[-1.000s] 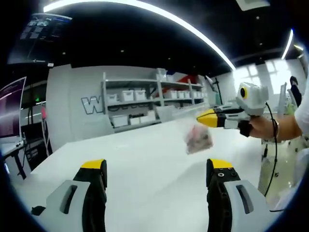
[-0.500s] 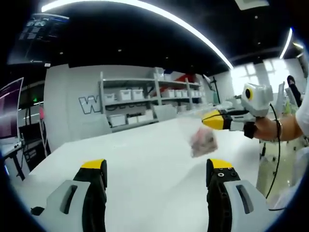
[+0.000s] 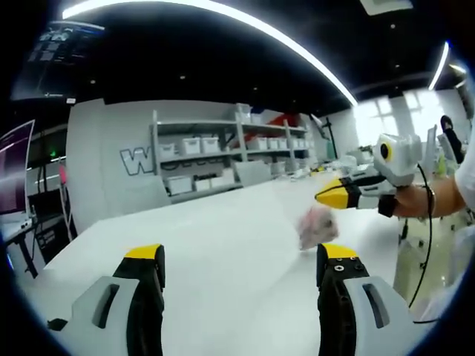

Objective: Open the resealable bag by pulling the two sides of the seal apart until the entire bag opening is separated and visibly accessible.

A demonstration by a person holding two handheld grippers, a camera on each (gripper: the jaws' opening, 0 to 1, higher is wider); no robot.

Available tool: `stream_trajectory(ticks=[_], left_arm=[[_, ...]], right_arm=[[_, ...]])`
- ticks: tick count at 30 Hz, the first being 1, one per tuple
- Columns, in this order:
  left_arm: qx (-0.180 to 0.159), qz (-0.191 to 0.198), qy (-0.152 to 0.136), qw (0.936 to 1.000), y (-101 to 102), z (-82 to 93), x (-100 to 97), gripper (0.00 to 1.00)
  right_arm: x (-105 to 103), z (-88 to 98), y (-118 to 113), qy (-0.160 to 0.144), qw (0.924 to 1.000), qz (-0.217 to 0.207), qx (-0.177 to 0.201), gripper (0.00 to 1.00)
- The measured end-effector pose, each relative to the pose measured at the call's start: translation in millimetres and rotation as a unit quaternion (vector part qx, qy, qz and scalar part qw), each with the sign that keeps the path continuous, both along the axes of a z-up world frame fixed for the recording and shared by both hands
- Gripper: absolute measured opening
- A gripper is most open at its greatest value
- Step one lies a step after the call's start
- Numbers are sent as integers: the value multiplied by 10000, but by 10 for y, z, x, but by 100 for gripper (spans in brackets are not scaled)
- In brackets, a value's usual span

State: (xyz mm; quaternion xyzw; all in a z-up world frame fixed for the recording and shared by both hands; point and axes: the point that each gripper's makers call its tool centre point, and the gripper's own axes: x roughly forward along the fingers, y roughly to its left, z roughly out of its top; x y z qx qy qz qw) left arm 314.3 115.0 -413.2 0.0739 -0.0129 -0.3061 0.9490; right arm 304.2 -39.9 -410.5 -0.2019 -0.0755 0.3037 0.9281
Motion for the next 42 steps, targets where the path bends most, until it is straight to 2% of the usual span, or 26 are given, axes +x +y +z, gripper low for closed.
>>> stream_trajectory(ticks=[8, 19, 27, 36, 39, 42], left_arm=[[-8, 8, 12, 10000, 10, -9, -12, 84], [-52, 19, 21, 10000, 30, -19, -38, 83], [-69, 34, 23, 10000, 61, -37, -58, 79], [-40, -46, 144, 9999, 48, -138, -79, 76], [-65, -48, 175, 9998, 66, -156, -85, 76], [-114, -31, 186, 9998, 96, -156, -81, 76]], right_arm=[[-107, -73, 102, 66, 9999, 123, -23, 0], [-341, -263, 380, 38, 9978, 476, -449, 0], [-390, -366, 392, 222, 9968, 558, -531, 0], [-474, -477, 383, 432, 9954, 605, -611, 0], [-518, -519, 377, 561, 9945, 611, -640, 4], [-573, -529, 365, 552, 9941, 632, -683, 2]])
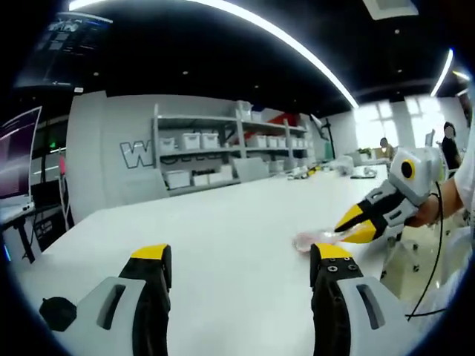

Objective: Open the resealable bag by pulling the two sides of the seal apart until the entire bag opening is separated and visibly accessible.

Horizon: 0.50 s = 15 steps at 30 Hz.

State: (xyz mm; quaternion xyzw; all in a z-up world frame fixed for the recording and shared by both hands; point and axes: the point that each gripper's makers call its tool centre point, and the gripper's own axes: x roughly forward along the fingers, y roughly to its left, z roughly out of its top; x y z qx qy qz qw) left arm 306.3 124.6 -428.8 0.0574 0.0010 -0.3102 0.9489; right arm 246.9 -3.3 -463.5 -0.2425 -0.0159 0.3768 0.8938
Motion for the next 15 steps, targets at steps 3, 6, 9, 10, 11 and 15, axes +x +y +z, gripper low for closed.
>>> stream_trajectory(ticks=[3, 6, 9, 10, 11, 15], left_arm=[[-2, 48, -30, 10000, 37, 9, 9, 76], [-25, 83, -57, 9999, 63, 15, 18, 76], [-49, 98, -62, 9999, 67, 14, 38, 76], [-52, 98, -67, 9999, 65, 14, 43, 76], [-56, 96, -73, 9999, 62, 17, 45, 76], [-70, 111, -113, 9999, 74, 28, 53, 76]], right_arm=[[-84, -56, -30, 67, 9999, 27, -127, 4], [-184, -122, -64, 120, 9995, 41, -281, 4], [-235, -111, -80, 111, 9994, 39, -314, 4], [-261, -106, -81, 119, 9995, 49, -305, 4], [-287, -104, -87, 132, 9995, 46, -296, 4], [-363, -56, -151, 23, 9996, -53, -280, 4]])
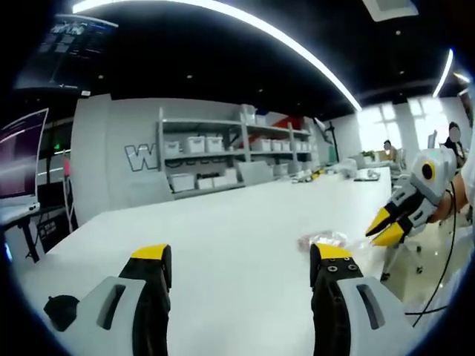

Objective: Open the resealable bag by pulling the two sides of the seal apart until the entire bag opening is separated and visibly accessible.

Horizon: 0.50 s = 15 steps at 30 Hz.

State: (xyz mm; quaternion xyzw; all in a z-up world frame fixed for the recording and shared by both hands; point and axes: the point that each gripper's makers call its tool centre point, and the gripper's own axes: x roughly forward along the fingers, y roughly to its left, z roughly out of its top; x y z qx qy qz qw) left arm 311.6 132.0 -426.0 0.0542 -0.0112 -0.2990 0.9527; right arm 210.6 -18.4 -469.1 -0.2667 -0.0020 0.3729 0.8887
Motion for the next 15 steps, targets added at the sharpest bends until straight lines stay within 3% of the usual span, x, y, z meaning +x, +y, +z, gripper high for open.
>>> stream_trajectory(ticks=[6, 15], left_arm=[[-29, 27, -11, 10000, 3, 3, 29, 76], [-9, 31, -72, 10000, 8, 54, 10, 76]], right_arm=[[42, 283, 55, -225, 9995, -39, 233, 4], [100, 274, 298, -165, 9997, 169, 102, 5]])
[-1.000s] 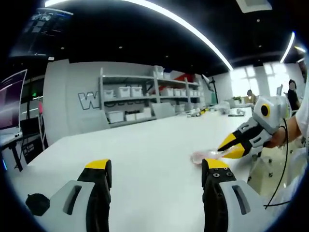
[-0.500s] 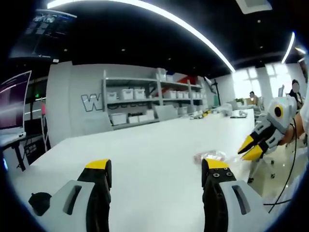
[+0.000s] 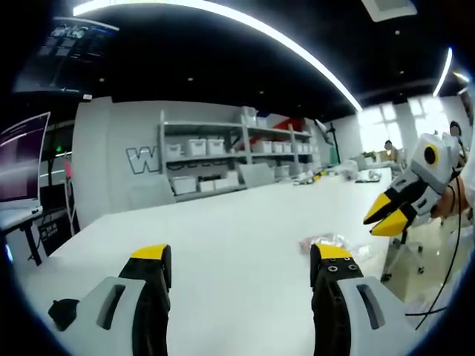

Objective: Open the resealable bag by pulling the two sides of the seal apart until the entire bag opening is separated and visibly accessible.

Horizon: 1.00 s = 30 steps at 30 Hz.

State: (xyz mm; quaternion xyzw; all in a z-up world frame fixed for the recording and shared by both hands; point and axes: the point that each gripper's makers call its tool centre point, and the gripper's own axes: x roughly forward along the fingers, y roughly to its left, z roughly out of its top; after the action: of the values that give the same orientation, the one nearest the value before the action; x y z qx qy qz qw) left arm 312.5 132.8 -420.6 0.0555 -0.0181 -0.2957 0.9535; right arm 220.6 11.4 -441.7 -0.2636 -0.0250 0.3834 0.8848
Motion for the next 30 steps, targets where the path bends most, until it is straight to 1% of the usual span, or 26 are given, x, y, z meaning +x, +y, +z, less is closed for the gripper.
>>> stream_trajectory(ticks=[4, 6, 7, 9, 10, 13, 15, 19, 23, 25, 27, 30], left_arm=[[7, 11, 3, 10000, 5, -5, -8, 76], [8, 13, 4, 10000, 0, -9, -9, 76], [5, 5, 11, 10000, -13, -15, -9, 76], [2, -17, 12, 10000, -33, -22, -15, 76], [-1, -28, 17, 10000, -39, -26, -17, 76], [-6, -55, 27, 10000, -50, -36, -24, 76], [-4, -60, 24, 10000, -49, -36, -27, 76], [-31, -48, -4, 10000, -25, -16, -33, 76], [-40, -45, -8, 10000, -23, -21, -37, 76], [-51, -45, -12, 10000, -25, -26, -43, 76], [-64, -42, -15, 10000, -26, -29, -48, 76], [-79, -35, -10, 10000, -30, -40, -52, 76]], right_arm=[[-8, -60, 6, 128, 9999, -15, -63, 5], [-9, -82, 12, 163, 9998, -23, -97, 7], [-25, -134, 35, 270, 9995, -22, -166, 7], [-30, -204, 57, 341, 9988, -73, -335, 6], [-27, -234, 67, 307, 9983, -105, -477, 5], [-30, -253, 107, 188, 9971, -93, -733, 5], [-41, -250, 138, 153, 9966, -82, -806, 5], [-43, -293, 169, 123, 9943, -73, -1060, 5], [-28, -374, 189, 215, 9913, -61, -1295, 5], [-18, -386, 170, 133, 9888, -94, -1484, 5], [-10, -392, 148, 73, 9870, -136, -1599, 5], [-19, -409, 134, 142, 9866, -122, -1619, 5]])
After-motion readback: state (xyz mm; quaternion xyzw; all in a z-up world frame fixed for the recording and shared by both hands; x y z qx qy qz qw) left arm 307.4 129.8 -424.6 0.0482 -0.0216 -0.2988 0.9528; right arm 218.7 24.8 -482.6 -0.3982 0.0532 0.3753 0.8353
